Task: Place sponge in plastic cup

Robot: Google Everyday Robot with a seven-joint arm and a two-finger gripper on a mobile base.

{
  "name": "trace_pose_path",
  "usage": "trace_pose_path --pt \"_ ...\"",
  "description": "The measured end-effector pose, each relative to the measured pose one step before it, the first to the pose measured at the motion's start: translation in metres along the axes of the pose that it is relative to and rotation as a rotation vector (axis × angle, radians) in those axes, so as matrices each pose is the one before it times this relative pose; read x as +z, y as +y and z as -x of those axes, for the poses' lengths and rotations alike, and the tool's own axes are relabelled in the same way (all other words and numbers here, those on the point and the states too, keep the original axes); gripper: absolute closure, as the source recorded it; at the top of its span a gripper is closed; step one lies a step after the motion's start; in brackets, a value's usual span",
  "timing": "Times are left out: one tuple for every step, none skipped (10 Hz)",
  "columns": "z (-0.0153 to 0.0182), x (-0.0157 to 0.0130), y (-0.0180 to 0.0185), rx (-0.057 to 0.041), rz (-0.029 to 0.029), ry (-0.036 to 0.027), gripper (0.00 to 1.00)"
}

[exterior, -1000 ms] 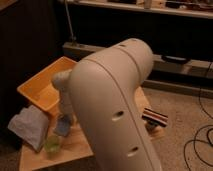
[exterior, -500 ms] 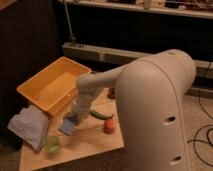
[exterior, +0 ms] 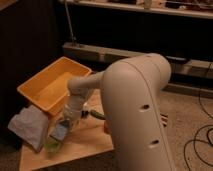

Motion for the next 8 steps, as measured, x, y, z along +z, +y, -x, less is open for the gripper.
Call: trace_pose_path --pt "-0.00219 -0.00051 0.00356 0.00857 -0.02334 0.00092 1.00" --pt "-0.00409 -0.00124 0.00411 0.00618 -0.02321 -0.00057 1.00" --pt "-0.00284 -0.00251 0.00217 0.00799 -0.02009 -0.00304 1.00" --pt "-0.00333 -0.00115 0.00282 0.00433 -0.01748 0.00191 1.00" --pt "-0.00242 0.00155 0.00249 -0.00026 -0.01176 0.01122 1.00" --pt "-0.00275 0.00307 0.00276 0.00140 -0.00594 0.02186 1.00" --pt "-0.00177 0.00324 0.00172 -0.00575 -0.00300 0.02014 1.00" --pt "-0.00230 0.00329 0.00209 -0.00639 -0.00358 0.01827 1.00"
